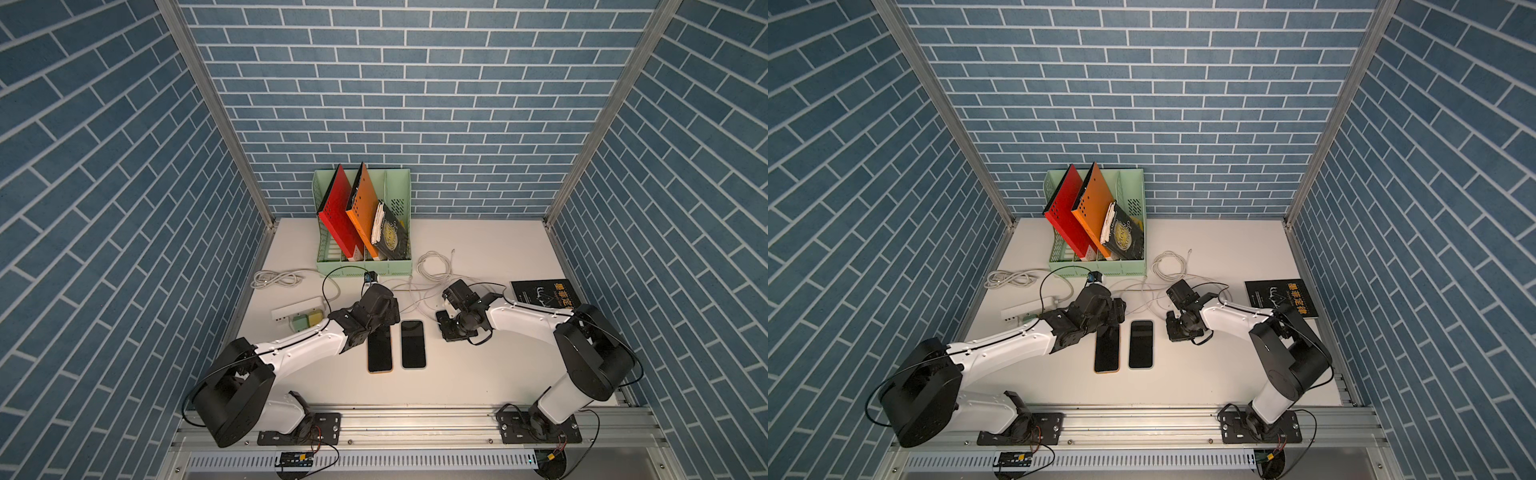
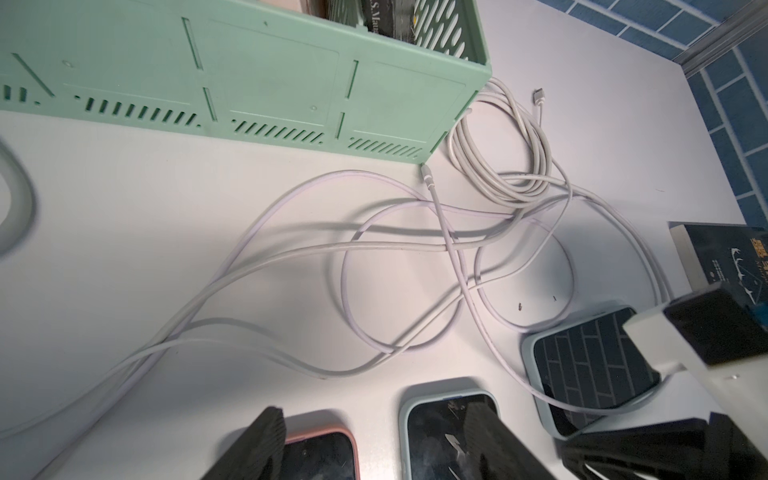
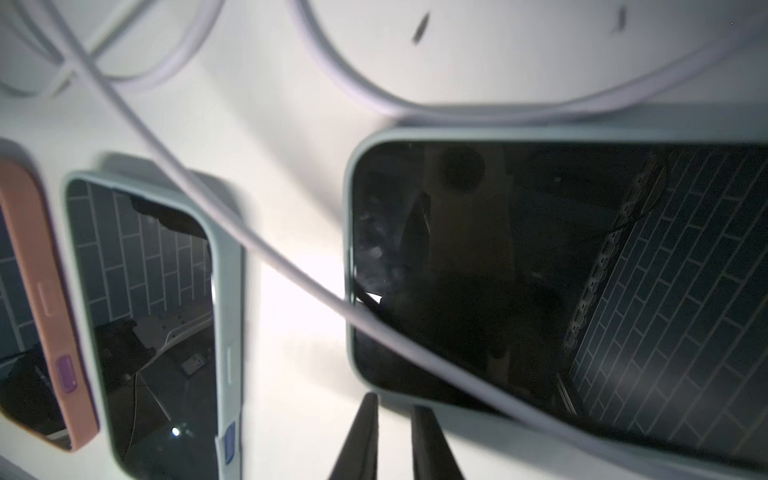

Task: Unplug the charging cable from the phone
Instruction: Adjust the phone at the center of the board.

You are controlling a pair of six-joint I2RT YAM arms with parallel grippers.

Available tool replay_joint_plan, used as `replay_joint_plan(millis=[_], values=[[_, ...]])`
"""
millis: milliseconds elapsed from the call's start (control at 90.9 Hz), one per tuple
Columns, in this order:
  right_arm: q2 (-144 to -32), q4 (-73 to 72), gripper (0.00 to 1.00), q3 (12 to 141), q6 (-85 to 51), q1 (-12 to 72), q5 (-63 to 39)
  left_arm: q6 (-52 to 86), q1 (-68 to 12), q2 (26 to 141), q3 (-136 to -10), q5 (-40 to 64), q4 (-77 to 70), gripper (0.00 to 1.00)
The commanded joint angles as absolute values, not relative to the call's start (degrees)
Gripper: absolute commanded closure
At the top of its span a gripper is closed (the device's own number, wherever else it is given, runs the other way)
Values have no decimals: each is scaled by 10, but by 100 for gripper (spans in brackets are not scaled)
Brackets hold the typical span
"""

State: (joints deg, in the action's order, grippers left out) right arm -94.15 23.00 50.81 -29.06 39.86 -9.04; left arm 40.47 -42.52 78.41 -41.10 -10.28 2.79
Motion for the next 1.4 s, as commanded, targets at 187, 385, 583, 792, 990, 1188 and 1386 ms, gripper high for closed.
replay_joint_plan(millis=[187, 385, 583, 792, 990, 1188, 1386], values=[[-975, 203, 75, 574, -259, 378, -98, 403, -428, 778, -408, -117, 38, 26], [-901, 253, 48, 582, -227, 378, -102, 402, -427, 781, -407, -123, 34, 27], [-873, 298, 22, 614, -207, 321, -32, 400, -427, 797, -415, -114, 24, 26], [-926, 245, 20, 648, -205, 235, -24, 400, -427, 809, -421, -104, 16, 27], [-1019, 205, 38, 701, -215, 199, -56, 403, -427, 794, -411, -107, 19, 27], [-1076, 194, 80, 727, -225, 183, -90, 405, -427, 776, -399, -116, 25, 27], [-1093, 195, 81, 709, -227, 183, -94, 405, -427, 776, -399, -116, 24, 27]])
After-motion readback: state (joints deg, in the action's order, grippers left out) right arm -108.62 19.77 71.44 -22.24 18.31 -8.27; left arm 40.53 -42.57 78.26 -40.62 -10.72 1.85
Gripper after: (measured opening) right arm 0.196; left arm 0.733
